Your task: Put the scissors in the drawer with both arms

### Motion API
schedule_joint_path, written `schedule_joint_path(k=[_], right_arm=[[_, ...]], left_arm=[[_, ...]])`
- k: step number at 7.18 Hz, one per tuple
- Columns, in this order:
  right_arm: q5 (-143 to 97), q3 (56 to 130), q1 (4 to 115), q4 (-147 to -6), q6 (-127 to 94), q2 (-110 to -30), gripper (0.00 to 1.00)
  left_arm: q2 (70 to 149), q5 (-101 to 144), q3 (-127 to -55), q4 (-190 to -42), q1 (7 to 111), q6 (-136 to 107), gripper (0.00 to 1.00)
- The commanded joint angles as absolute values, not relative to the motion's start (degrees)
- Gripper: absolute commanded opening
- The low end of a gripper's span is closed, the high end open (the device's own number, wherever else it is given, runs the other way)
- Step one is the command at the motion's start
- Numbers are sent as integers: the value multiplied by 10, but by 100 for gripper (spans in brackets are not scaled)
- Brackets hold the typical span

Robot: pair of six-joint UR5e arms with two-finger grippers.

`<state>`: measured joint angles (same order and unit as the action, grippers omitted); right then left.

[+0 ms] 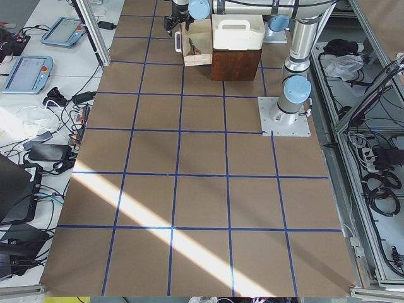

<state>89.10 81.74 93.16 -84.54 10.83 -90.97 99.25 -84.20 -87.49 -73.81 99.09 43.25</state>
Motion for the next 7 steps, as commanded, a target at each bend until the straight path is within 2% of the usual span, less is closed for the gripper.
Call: schedule_joint_path(k=[1,4,7], right_arm=[[890,817,933,-851,109,-910,100],[889,817,933,-851,106,-910,100],[889,817,933,-851,106,-910,100]], left_arm=[[973,-842,-875,-741,935,328,100],[962,-853,-878,-751,852,177,100],[947,-853,-874,-783,839,78,100]])
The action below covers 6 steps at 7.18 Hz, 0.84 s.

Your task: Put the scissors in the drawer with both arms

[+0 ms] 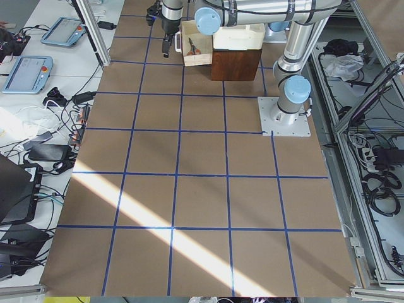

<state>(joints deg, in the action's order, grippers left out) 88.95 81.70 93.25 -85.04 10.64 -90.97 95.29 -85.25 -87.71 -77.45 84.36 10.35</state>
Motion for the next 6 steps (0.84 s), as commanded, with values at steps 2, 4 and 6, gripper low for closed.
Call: schedule_joint_path(k=[2,4,6], right_arm=[[889,817,933,-850,105,-911,100],[889,817,933,-855,105,-906,100],[893,817,930,-867,103,-903,100]], left_arm=[[940,-889,-875,-837,805,76,100],[924,-869,-886,-878,810,25,100],[908,-867,-887,-887,811,17,100]])
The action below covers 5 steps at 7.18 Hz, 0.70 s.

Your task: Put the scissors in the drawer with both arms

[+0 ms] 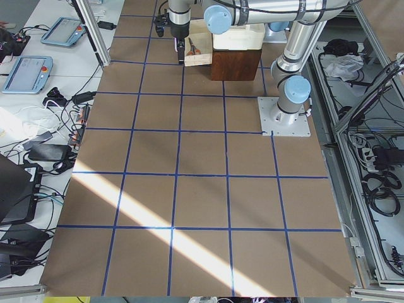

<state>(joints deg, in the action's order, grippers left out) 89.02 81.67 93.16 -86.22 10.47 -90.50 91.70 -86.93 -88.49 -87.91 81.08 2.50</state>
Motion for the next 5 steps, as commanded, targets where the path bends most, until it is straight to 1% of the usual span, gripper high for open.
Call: schedule_joint_path(k=[1,5], right_arm=[[890,817,930,-868,101,-899,100],[893,818,931,-868,101,-896,100]], left_arm=[[900,-870,-889,-887,811,25,100],[879,-870,-918,-888,815,91,100]])
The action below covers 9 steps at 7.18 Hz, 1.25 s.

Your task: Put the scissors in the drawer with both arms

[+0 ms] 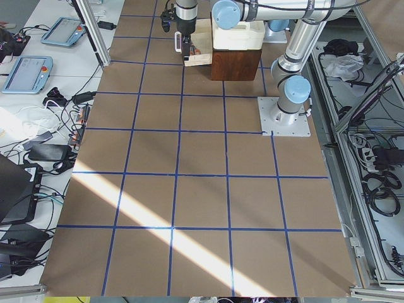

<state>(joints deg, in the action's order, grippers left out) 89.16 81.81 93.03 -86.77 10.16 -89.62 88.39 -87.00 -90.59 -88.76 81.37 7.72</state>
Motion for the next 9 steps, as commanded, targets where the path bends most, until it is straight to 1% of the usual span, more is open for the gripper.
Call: schedule_joint_path(k=[1,4,9], right_arm=[[894,818,931,-868,101,-896,100],[892,818,930,-864,36,-896,100],[898,818,930,-865,41,-899,100]], left_arm=[[869,-870,-926,-888,816,95,100],[864,-871,-931,-890,817,96,100],[862,-871,-931,-891,817,97,100]])
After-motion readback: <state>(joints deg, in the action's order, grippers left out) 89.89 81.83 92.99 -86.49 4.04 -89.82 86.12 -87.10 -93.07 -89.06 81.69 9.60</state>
